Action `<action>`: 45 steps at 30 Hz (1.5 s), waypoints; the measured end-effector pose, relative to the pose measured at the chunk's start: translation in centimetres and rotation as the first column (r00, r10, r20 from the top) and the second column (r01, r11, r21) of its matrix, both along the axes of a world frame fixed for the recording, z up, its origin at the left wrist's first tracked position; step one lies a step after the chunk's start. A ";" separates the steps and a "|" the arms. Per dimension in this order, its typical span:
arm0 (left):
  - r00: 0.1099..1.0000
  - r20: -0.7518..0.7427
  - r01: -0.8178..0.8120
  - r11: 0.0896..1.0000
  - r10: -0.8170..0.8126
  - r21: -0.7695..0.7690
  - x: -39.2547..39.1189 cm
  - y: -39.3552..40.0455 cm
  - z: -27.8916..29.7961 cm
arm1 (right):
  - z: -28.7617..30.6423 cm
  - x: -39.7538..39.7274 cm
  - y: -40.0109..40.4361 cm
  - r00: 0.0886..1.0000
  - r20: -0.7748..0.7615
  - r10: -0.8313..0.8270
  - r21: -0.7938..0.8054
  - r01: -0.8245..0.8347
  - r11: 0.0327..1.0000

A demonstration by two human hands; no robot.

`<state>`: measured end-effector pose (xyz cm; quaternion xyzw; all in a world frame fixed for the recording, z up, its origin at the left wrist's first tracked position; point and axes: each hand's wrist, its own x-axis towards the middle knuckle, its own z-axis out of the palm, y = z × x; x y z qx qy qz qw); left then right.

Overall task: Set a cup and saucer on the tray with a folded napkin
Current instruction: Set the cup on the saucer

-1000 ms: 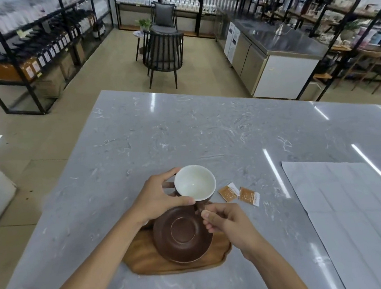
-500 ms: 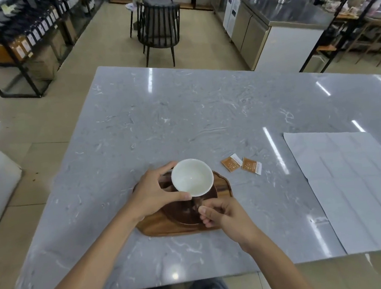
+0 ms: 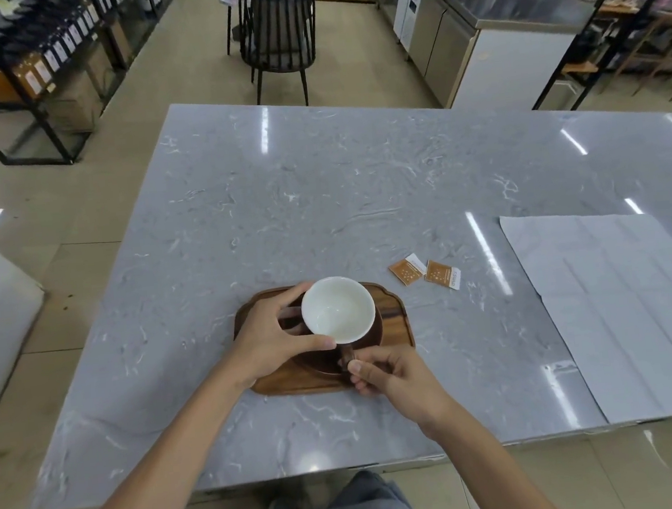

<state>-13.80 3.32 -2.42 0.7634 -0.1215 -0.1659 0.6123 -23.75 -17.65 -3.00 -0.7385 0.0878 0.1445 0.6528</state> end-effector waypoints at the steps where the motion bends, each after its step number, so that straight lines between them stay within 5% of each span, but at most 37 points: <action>1: 1.000 -0.004 0.001 1.000 -0.001 0.000 0.0 0.0 0.0 | 0.0 0.0 0.0 1.000 0.001 0.005 -0.004 -0.005 1.000; 13: 0.998 -0.051 -0.034 0.994 0.029 -0.105 -1.4 0.3 -0.9 | 0.3 -0.1 -0.6 0.999 0.036 0.026 -0.046 -0.024 0.999; 18: 0.996 -0.059 -0.078 0.988 0.071 -0.136 -1.9 0.4 -1.7 | 0.5 1.4 -1.7 0.951 0.249 -0.181 -0.306 0.255 0.917; 24: 0.996 -0.053 -0.080 0.989 0.074 -0.125 -2.0 0.4 -1.7 | 0.4 2.2 -1.1 0.982 0.170 -0.085 -0.130 0.108 0.986; 45: 0.994 -0.069 -0.086 0.994 0.082 -0.063 -2.7 0.2 -1.5 | -0.4 2.1 -0.8 0.973 0.188 -0.131 -0.157 0.161 0.974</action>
